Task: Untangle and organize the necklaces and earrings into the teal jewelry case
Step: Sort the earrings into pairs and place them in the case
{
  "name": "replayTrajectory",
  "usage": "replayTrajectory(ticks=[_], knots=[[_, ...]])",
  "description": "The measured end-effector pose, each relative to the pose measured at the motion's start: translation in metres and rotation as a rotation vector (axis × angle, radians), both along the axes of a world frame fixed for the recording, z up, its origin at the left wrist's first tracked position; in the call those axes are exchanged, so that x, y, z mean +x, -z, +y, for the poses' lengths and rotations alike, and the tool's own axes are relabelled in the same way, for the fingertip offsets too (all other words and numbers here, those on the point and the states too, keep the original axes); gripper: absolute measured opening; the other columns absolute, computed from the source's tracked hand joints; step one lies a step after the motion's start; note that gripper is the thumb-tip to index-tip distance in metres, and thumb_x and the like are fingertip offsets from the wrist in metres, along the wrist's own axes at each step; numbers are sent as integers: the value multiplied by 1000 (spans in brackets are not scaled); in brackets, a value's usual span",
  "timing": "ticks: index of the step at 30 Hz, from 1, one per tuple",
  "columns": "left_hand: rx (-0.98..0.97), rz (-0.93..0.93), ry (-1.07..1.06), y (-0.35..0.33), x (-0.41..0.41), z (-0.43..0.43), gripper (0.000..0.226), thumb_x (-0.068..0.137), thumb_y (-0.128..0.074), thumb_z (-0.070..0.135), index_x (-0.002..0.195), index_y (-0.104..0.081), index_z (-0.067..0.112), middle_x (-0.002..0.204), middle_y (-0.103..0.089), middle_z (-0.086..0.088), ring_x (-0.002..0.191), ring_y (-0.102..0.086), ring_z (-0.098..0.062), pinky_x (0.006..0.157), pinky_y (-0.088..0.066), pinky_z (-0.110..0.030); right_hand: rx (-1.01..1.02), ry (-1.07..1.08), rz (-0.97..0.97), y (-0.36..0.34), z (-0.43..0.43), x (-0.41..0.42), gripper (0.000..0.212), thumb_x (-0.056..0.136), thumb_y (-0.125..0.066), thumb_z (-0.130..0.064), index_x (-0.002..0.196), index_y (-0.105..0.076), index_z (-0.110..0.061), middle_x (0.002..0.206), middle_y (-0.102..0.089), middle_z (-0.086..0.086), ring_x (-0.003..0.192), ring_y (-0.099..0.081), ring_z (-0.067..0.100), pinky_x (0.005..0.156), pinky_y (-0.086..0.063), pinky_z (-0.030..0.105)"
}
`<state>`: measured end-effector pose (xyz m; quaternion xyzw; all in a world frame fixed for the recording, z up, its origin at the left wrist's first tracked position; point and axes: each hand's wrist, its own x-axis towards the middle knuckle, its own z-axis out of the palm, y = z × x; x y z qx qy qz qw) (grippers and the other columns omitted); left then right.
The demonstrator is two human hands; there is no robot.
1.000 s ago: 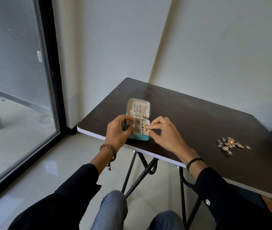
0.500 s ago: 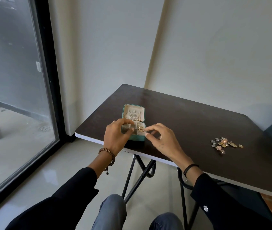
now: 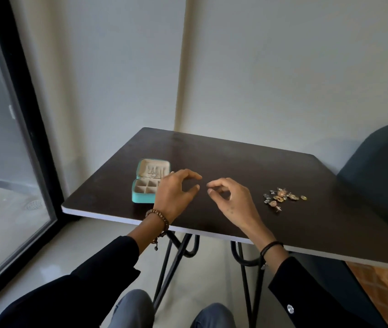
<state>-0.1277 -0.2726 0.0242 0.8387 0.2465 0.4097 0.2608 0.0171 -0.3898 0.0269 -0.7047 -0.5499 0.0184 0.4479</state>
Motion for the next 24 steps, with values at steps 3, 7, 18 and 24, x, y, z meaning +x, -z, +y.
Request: replayTrajectory(ticks=[3,7,18,24], knots=[[-18,18,58,0,31,-15,21,89,-70,20,110,-71,23,112,-69,11,108,-59,-1,91,-39,-6,9,48,1,1,-18,27,15,95,-70,-18,109,-75,-19,103,-72,-12,94,-64,-7,78,-43,1],[-63,48,147,5,77,-38,21,89,-71,19,109,-71,24,113,-69,11,109,-60,0,91,-38,-4,10,133,4,7,-46,66,16,95,-70,-17,110,-74,-18,103,-73,-10,95,-64,-7,78,-45,2],[-330,72,431,30,196,-116,24,91,-63,2,113,-67,11,111,-70,0,98,-65,-4,86,-50,-7,-34,401,42,22,-107,167,16,89,-75,-9,104,-77,-16,96,-74,-9,86,-66,-9,75,-45,0],[-423,108,453,45,242,-144,36,89,-57,-4,124,-58,8,121,-64,-5,112,-59,-11,93,-46,-11,-86,562,145,42,-114,207,23,88,-76,-10,110,-71,-9,102,-71,0,95,-67,11,71,-44,4]])
